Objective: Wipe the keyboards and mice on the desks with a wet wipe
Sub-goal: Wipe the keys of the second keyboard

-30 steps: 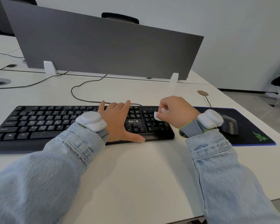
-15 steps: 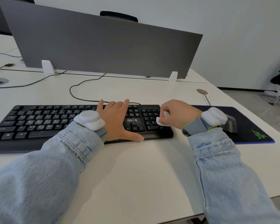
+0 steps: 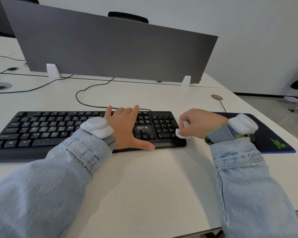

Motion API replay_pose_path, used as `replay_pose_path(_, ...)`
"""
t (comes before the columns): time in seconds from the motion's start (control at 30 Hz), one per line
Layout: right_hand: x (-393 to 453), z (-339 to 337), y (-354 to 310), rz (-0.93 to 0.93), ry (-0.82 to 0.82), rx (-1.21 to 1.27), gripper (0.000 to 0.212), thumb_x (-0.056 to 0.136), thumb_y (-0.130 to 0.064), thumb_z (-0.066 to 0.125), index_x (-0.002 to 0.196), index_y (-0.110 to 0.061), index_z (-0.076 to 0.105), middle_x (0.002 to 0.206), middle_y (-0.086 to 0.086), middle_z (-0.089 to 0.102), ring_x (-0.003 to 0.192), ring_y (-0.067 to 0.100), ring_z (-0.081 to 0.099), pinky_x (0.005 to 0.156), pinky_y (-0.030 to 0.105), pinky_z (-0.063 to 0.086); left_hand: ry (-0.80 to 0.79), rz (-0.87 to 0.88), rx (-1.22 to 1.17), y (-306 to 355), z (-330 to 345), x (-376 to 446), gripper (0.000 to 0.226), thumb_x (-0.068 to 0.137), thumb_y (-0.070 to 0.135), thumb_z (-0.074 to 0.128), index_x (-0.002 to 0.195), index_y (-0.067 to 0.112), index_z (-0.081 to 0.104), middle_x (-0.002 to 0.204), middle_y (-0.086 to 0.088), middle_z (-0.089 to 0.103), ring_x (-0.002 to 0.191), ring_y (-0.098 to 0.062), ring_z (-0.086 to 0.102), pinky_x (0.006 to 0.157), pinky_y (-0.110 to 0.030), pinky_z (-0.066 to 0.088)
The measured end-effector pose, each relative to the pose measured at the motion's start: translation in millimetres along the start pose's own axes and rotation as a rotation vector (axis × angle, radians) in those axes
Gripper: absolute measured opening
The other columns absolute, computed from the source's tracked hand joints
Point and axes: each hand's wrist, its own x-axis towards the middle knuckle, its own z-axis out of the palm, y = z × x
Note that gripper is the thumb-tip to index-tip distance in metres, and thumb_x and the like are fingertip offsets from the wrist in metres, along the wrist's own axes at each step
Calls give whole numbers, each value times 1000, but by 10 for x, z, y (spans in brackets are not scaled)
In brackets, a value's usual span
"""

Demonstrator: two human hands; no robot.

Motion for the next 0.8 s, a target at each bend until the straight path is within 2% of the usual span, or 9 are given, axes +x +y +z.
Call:
replay_pose_path(0.07,52,43,2,14,77,-2,20,85,-28,62,86,-8,66,72,-5,52,63,13,45,52,23,31,2,1,1,-4,3,4,151,37,104,23,160,18,2,158,6,33,149,-21,25,123,-58,2)
replay_pose_path(0.13,37,50,-1,-3,79,-8,18,85,-27,62,85,-10,65,69,-6,50,63,13,45,51,23,30,-5,-3,-1,9,-1,7,152,37,104,22,160,18,1,158,6,33,149,-21,25,123,-58,2)
replay_pose_path(0.23,-45,5,-25,-89,31,14,16,84,-28,64,80,-12,66,62,-9,46,56,9,41,50,20,29,-2,-6,1,14,-6,3,152,36,104,22,160,18,1,158,6,33,149,-20,24,123,-58,2)
replay_pose_path(0.37,-21,109,-262,-256,168,171,17,82,-35,68,71,-24,62,63,-11,53,61,6,47,54,21,33,-14,-8,2,13,-3,3,153,36,104,22,160,18,0,161,5,29,150,-20,22,123,-58,2)
replay_pose_path(0.43,24,204,-371,-296,149,134,17,82,-34,68,72,-22,62,66,-10,56,63,7,49,55,22,36,-15,-10,4,13,-6,5,153,35,104,21,160,18,-1,161,5,28,150,-19,21,123,-58,2)
replay_pose_path(0.53,1,154,-297,-243,111,43,14,82,-28,65,75,-17,65,67,-9,56,63,10,49,53,22,36,-10,-7,5,14,-4,0,153,36,104,21,160,18,0,160,5,30,150,-20,22,123,-58,2)
replay_pose_path(0.67,-85,-30,-111,-122,-16,0,8,85,-18,62,79,-14,64,58,-10,44,50,5,39,40,9,31,-10,-1,0,-1,5,0,152,37,105,22,160,18,0,159,6,31,149,-20,22,123,-58,2)
replay_pose_path(0.8,-67,27,-124,-121,45,-17,10,84,-22,62,81,-14,66,61,-10,45,53,5,39,47,16,28,-18,-5,2,-1,5,11,153,36,105,21,160,18,-1,160,6,30,150,-20,21,123,-58,1)
